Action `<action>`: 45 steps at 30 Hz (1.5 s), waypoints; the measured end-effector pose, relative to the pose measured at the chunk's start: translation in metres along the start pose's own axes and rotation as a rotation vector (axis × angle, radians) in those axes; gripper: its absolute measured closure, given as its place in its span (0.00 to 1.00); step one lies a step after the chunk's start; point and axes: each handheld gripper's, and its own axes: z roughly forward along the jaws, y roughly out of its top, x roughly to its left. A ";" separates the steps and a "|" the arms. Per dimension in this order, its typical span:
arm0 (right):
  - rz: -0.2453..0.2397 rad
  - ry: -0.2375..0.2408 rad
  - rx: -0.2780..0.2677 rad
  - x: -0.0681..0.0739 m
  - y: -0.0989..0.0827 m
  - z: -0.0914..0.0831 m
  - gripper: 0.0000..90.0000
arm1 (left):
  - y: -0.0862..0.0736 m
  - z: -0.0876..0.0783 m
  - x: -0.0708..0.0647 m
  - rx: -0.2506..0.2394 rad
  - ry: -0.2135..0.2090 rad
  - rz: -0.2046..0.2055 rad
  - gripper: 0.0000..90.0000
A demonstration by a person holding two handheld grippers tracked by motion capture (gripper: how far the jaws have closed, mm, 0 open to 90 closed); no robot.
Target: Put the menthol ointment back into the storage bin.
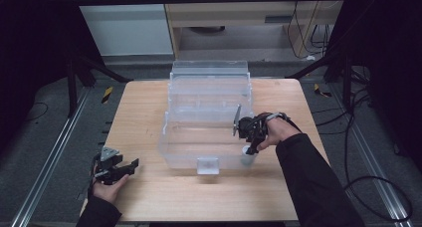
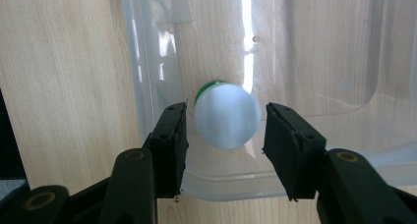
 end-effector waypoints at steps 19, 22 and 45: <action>0.088 -0.091 -0.120 0.008 -0.017 -0.032 0.44 | 0.000 0.000 -0.001 -0.002 0.000 -0.004 0.34; 0.127 -0.101 -0.167 0.013 -0.025 -0.043 0.36 | 0.000 0.000 -0.001 -0.001 -0.001 -0.004 0.34; 0.594 -0.373 -0.620 0.057 -0.109 -0.024 0.11 | 0.000 0.000 -0.002 -0.003 -0.002 0.001 0.33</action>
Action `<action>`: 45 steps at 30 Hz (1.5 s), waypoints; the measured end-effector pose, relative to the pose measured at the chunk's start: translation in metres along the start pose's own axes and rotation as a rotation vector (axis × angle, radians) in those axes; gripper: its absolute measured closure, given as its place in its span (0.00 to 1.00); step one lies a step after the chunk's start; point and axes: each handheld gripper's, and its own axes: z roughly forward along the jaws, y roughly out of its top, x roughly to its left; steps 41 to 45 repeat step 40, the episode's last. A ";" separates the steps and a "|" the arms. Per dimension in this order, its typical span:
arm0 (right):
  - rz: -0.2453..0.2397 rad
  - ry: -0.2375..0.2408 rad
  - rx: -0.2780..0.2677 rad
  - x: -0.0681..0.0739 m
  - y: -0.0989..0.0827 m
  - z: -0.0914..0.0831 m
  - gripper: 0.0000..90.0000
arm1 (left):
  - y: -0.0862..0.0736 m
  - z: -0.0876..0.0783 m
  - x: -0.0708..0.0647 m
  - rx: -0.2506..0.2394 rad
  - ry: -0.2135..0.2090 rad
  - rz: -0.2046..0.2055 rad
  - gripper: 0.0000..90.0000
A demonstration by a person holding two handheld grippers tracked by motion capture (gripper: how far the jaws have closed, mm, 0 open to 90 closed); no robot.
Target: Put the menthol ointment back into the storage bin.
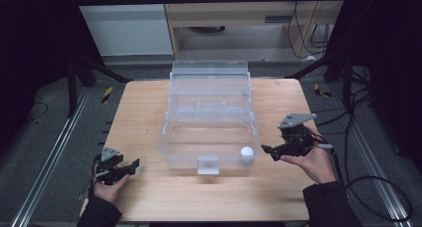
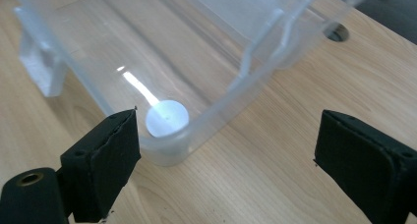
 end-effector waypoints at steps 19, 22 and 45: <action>0.232 -0.105 -0.096 -0.019 -0.070 0.013 0.08 | -0.001 0.001 0.001 0.001 0.007 -0.003 0.31; 0.249 -0.125 -0.076 -0.021 -0.082 0.018 0.06 | -0.001 0.001 0.002 -0.004 0.009 -0.003 0.30; 0.341 -0.223 -0.032 -0.043 -0.127 0.021 0.03 | -0.002 0.002 0.006 -0.021 0.029 -0.004 0.25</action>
